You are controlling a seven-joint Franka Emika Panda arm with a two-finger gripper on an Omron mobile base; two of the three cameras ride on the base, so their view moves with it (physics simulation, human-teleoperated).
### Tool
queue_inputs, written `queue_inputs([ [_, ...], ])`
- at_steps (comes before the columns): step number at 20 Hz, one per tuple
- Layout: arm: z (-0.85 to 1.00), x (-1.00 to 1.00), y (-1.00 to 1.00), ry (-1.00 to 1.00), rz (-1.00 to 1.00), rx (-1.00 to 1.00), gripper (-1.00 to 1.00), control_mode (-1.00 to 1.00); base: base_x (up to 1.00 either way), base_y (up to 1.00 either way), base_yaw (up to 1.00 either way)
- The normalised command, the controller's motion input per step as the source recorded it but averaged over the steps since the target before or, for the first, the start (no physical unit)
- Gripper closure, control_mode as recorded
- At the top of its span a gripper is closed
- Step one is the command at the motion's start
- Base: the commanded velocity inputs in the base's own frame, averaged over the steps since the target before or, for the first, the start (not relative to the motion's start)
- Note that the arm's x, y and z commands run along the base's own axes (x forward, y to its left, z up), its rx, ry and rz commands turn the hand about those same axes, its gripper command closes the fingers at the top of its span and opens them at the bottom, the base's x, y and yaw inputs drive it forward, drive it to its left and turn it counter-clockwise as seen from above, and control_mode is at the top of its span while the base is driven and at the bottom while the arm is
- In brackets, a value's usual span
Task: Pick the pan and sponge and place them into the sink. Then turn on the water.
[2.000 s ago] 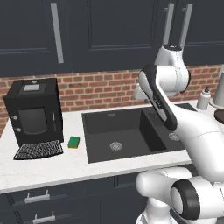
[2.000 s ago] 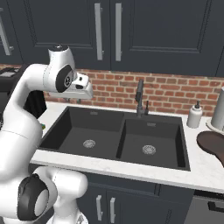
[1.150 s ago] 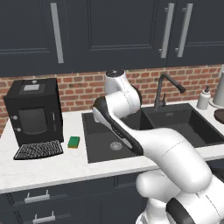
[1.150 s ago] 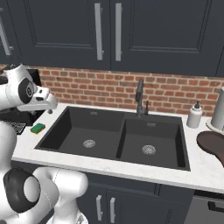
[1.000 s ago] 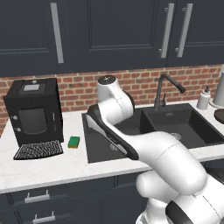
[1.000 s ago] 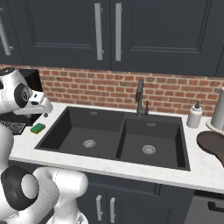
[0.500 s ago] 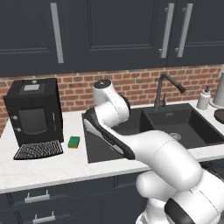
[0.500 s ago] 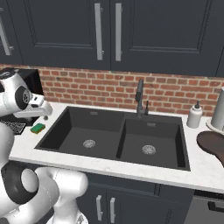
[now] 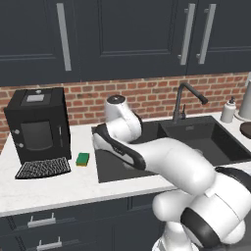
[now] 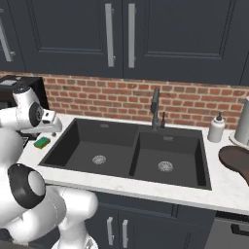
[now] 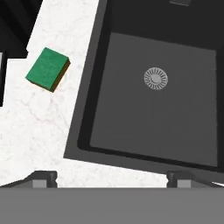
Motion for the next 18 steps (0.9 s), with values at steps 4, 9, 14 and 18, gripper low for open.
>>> queue_inputs([
  [4,-0.33,0.46,0.37,0.07,0.13,0.04,-1.0,-1.0,0.0,0.0,0.0],
  [9,-0.23,0.41,0.41,0.13,0.14,0.0,-1.0,-1.0,0.0,0.0,0.0],
  [14,-0.14,0.21,0.28,0.2,0.09,-0.07,-1.0,-1.0,0.0,0.0,0.0],
  [18,-0.14,0.0,0.21,0.08,0.0,-0.13,-1.0,-1.0,0.0,0.0,0.0],
])
